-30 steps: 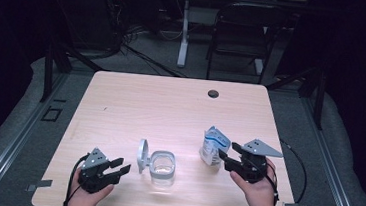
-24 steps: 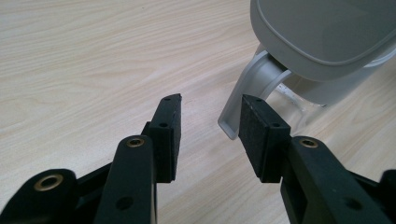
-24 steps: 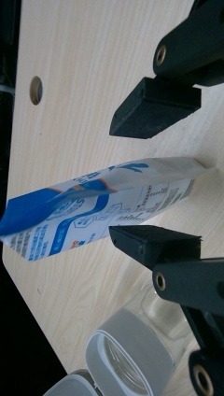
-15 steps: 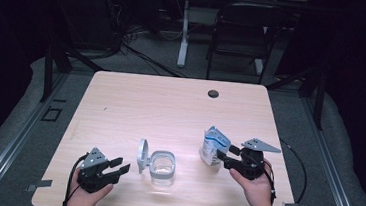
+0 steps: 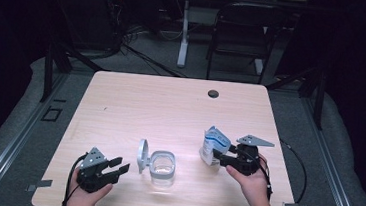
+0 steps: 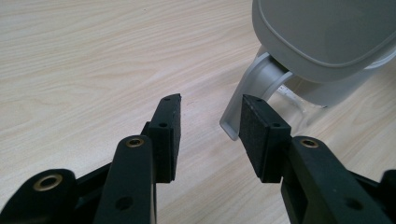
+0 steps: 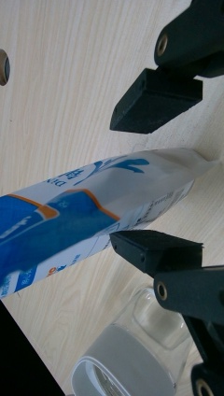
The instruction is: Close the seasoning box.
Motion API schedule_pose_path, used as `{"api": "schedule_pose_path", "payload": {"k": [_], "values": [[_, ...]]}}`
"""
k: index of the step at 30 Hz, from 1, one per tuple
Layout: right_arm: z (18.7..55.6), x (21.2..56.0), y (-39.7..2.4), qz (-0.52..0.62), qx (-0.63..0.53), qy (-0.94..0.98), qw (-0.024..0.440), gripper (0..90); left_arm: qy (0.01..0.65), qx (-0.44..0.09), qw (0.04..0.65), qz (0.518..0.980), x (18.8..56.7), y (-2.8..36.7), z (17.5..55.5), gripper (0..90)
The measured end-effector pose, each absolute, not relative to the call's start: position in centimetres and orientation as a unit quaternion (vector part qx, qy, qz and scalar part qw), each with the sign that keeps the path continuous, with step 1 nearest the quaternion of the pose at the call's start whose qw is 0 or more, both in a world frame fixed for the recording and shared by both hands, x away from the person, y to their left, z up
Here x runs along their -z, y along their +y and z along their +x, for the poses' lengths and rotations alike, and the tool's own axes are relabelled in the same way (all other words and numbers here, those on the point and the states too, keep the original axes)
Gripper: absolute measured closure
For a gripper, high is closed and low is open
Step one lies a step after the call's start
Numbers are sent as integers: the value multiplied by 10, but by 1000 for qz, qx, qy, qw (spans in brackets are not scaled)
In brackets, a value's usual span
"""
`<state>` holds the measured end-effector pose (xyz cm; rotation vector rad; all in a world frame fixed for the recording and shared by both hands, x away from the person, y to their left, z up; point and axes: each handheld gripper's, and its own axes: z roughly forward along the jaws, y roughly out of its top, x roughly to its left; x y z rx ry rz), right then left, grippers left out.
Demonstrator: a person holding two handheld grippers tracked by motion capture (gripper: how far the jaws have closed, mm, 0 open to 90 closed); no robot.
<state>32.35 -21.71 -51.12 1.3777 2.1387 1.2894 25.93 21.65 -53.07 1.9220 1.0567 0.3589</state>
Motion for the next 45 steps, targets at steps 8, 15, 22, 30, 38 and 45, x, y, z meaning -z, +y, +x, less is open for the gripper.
{"api": "schedule_pose_path", "payload": {"k": [8, 15, 22, 30, 38, 45], "values": [[330, 513, -215, 479, -447, 744, 132, 382, 427, -149, 445, 773, 527, 218, 257, 584], [334, 516, -214, 481, -445, 746, 119, 369, 428, -154, 450, 768, 525, 217, 256, 577], [336, 519, -210, 479, -440, 751, 110, 369, 429, -152, 444, 772, 526, 219, 257, 576], [338, 522, -209, 479, -436, 755, 102, 356, 430, -150, 440, 774, 527, 220, 256, 575], [339, 535, -208, 484, -431, 756, 93, 330, 434, -153, 440, 771, 527, 221, 257, 573], [341, 542, -204, 486, -423, 760, 87, 321, 434, -154, 441, 770, 529, 220, 257, 572]]}}
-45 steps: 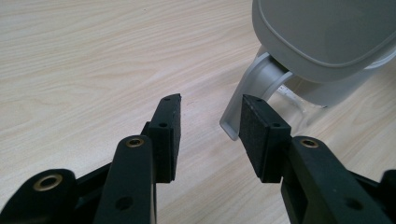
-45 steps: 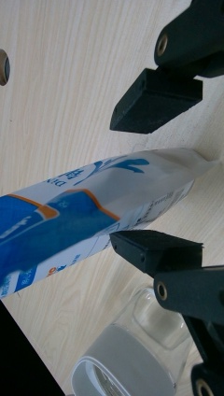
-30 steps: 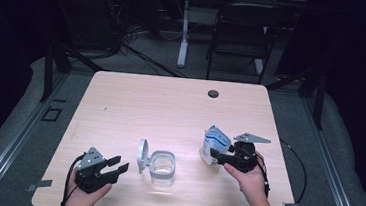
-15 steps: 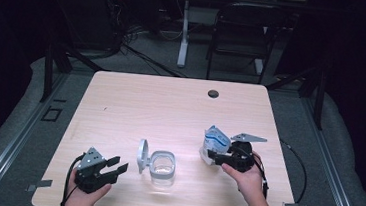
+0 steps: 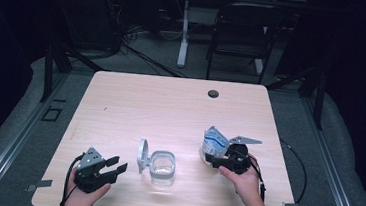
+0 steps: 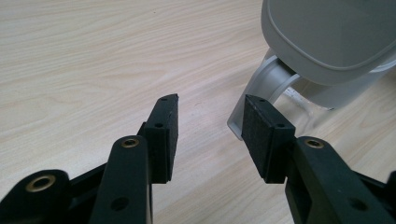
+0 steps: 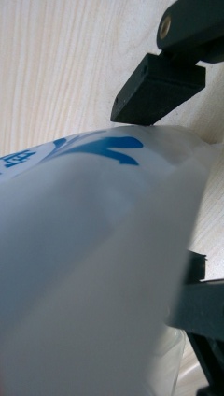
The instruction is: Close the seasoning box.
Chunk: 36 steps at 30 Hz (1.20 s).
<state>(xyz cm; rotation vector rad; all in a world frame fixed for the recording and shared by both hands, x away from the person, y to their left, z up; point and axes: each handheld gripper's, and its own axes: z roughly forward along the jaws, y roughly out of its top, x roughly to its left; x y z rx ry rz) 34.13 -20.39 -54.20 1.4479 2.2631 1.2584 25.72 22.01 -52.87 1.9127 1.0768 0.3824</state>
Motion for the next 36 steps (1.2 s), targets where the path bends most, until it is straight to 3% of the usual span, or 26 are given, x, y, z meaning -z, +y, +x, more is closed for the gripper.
{"api": "schedule_pose_path", "payload": {"k": [36], "values": [[344, 577, -200, 510, -420, 748, 69, 346, 438, -154, 441, 768, 531, 223, 259, 571]]}}
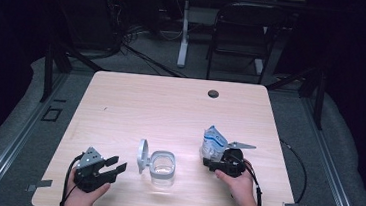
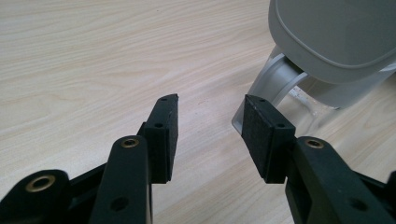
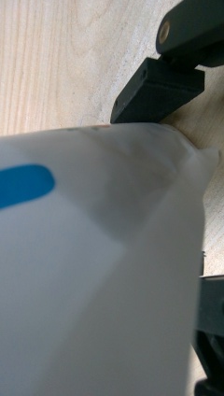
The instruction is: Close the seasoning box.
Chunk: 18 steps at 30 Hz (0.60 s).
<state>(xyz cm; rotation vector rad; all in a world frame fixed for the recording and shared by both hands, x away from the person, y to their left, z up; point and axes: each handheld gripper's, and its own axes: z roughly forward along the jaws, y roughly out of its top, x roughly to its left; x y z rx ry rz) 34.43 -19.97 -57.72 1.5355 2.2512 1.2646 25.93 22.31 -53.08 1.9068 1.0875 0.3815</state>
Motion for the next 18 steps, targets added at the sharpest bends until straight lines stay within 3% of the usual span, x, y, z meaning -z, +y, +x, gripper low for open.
{"api": "schedule_pose_path", "payload": {"k": [18], "values": [[346, 581, -198, 510, -417, 749, 71, 359, 437, -154, 441, 769, 531, 223, 260, 571]]}}
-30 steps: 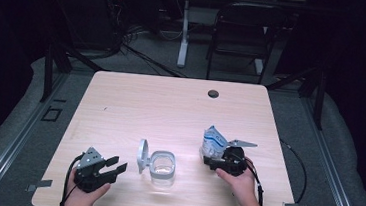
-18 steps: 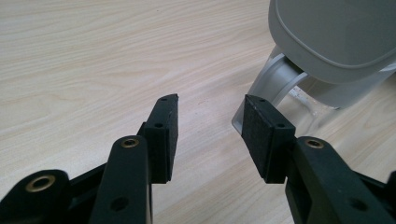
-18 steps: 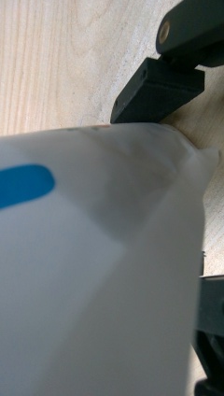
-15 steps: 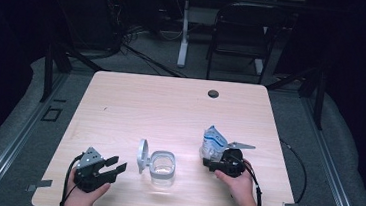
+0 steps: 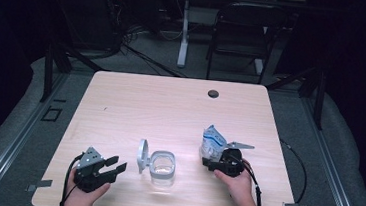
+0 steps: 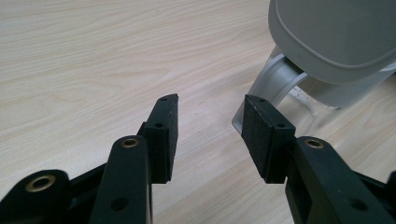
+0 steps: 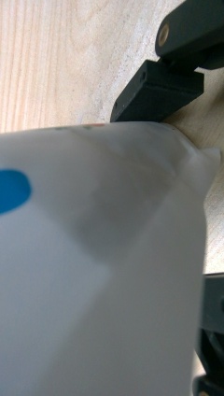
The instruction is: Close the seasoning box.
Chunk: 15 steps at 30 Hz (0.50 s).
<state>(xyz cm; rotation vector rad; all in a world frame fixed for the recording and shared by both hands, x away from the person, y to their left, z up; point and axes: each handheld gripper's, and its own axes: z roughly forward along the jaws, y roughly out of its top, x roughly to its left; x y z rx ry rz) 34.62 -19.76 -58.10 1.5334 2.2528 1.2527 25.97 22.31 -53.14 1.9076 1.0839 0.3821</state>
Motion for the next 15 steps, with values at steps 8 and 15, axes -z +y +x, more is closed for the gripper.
{"api": "schedule_pose_path", "payload": {"k": [8, 15], "values": [[347, 581, -198, 505, -419, 751, 73, 369, 436, -151, 441, 770, 531, 223, 258, 571], [347, 581, -198, 501, -418, 754, 73, 385, 435, -151, 442, 770, 533, 221, 258, 571]]}}
